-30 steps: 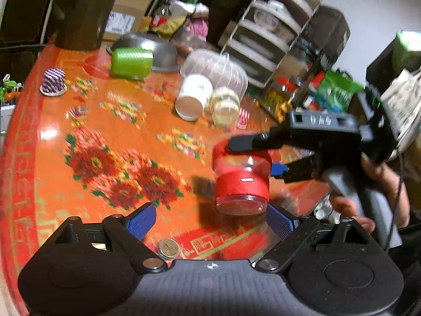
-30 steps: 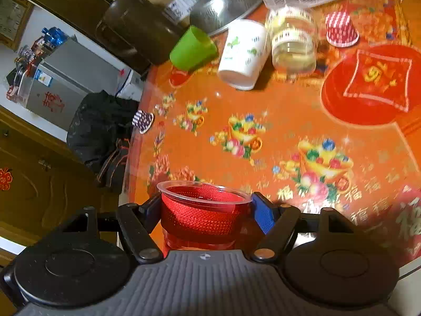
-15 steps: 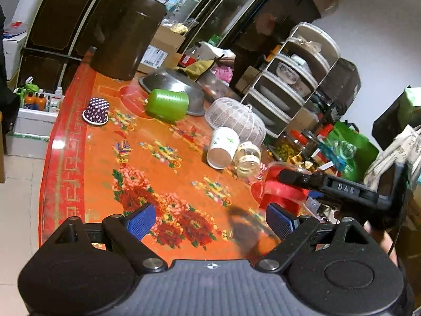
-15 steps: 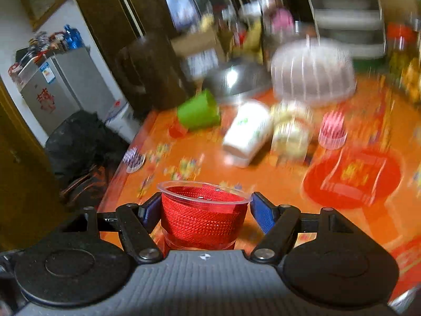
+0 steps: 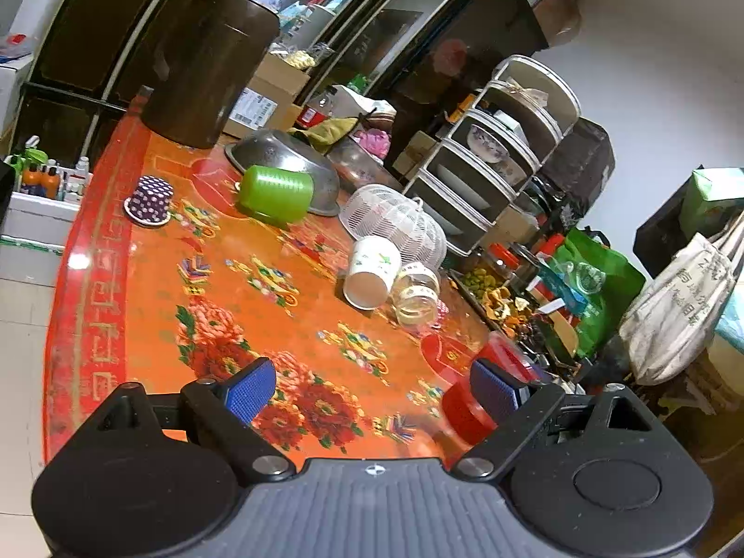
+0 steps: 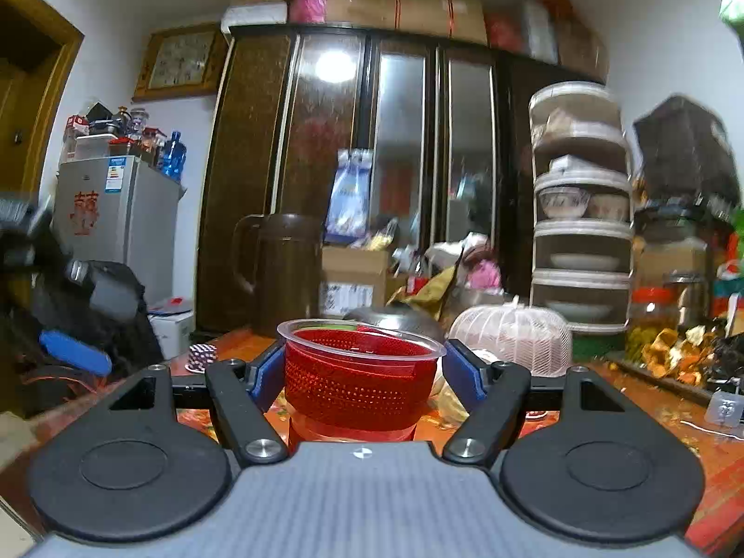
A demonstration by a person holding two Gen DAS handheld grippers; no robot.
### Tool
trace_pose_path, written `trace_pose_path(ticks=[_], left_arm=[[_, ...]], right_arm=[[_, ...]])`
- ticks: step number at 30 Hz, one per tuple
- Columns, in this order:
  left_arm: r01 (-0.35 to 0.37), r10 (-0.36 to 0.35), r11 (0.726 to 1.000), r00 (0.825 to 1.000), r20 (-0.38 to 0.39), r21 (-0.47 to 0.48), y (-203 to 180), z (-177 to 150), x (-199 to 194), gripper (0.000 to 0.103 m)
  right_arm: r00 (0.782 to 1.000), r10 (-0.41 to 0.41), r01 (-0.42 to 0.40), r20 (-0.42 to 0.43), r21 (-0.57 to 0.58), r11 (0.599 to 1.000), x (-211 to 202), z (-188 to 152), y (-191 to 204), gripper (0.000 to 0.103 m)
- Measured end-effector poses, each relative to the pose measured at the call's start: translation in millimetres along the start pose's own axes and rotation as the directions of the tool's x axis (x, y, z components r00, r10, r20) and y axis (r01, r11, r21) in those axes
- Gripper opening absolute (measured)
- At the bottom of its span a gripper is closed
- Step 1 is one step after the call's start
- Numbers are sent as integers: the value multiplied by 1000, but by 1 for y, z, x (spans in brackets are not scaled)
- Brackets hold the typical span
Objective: Flip cup upright
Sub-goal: 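Turn the cup with the right tool so its opening faces up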
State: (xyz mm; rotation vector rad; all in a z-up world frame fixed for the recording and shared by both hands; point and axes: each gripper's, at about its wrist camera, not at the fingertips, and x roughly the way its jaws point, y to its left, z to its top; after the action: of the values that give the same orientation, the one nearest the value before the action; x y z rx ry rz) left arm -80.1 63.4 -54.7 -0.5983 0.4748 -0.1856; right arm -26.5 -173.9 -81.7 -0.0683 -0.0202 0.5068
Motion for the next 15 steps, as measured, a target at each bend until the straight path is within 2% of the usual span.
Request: trace_pose_path(ticks=[2, 15], left_arm=[[4, -4, 1000, 1000, -5, 6, -2, -2, 2, 93], [1, -1, 1000, 1000, -17, -23, 4, -8, 7, 93]], right_arm=[[1000, -13, 14, 20, -9, 1000, 1, -8, 4, 72], [1000, -28, 28, -3, -50, 998, -1, -29, 23, 73]])
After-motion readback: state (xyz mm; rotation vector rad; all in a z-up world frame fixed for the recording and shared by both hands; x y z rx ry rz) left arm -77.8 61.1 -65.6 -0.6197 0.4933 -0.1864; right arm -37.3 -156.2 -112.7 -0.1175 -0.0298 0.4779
